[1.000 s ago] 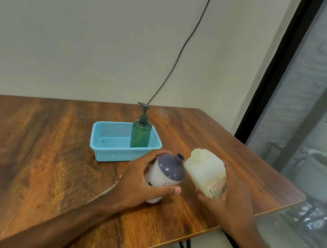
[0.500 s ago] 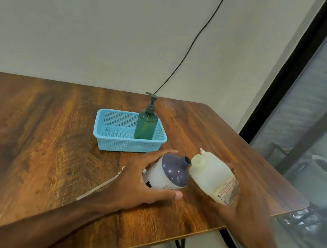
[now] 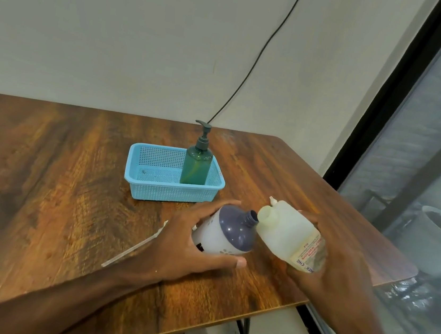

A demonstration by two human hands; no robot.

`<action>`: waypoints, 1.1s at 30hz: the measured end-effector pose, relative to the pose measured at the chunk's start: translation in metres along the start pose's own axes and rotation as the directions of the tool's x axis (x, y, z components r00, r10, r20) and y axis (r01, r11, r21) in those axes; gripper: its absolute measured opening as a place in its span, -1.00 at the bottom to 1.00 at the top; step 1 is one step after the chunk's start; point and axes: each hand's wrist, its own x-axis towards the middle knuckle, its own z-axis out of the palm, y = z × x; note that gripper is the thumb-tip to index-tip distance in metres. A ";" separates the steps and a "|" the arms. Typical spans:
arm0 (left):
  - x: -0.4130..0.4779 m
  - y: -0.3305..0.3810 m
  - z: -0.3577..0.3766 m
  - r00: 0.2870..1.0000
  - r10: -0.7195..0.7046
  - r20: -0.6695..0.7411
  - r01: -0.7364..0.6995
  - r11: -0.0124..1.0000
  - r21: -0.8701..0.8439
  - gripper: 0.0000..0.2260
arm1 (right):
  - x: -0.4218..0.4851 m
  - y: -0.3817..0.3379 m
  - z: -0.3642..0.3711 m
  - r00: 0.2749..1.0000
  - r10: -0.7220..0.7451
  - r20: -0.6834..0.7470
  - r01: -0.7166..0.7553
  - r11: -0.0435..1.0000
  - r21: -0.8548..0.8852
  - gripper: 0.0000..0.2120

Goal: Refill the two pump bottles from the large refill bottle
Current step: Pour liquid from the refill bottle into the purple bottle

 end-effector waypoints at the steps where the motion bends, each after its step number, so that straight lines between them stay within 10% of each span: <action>1: 0.000 -0.001 0.000 1.000 -0.001 -0.003 0.001 1.000 -0.001 -0.20 | 0.001 0.001 0.001 1.000 -0.001 -0.007 0.001 1.000 0.002 -0.23; 33: 0.003 -0.004 -0.007 0.999 0.007 -0.038 -0.008 0.999 -0.036 -0.25 | 0.036 -0.011 -0.013 0.990 -0.130 -0.050 0.123 0.986 -0.113 -0.20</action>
